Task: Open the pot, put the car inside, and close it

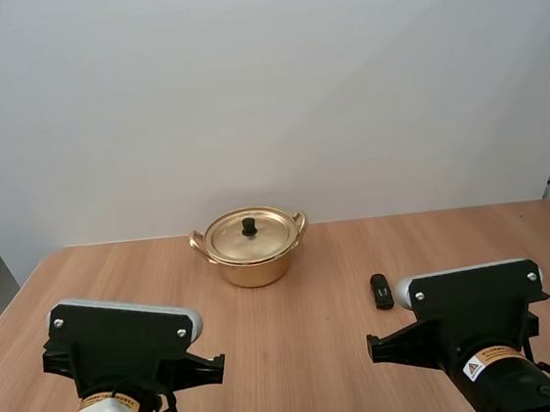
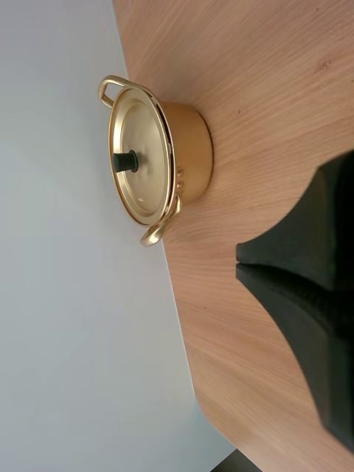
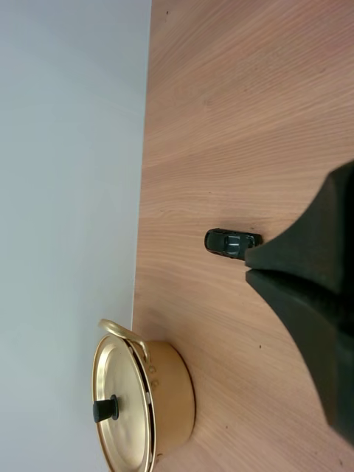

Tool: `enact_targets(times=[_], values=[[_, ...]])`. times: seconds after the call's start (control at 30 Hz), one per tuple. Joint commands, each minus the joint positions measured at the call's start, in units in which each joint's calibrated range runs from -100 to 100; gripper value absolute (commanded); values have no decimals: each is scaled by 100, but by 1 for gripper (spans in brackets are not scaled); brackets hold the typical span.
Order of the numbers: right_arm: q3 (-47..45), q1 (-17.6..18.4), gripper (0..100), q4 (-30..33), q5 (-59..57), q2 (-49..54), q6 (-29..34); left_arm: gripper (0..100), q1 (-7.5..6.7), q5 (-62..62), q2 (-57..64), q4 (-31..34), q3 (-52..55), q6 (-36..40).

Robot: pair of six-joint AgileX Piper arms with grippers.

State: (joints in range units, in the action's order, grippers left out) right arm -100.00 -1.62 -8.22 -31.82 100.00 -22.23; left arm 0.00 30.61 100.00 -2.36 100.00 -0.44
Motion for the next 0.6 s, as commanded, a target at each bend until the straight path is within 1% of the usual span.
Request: enact_targets(times=[0.0,0.47,0.57], values=[[0,-1,0,-1,0,0,-5,0,0,1,0,-1,0,1],[0,-1,0,-1,0,0,-5,0,0,1,0,-1,0,1],[0,-1,0,-158,0,0,-5,0,-3,6,0,-49,0,-9]])
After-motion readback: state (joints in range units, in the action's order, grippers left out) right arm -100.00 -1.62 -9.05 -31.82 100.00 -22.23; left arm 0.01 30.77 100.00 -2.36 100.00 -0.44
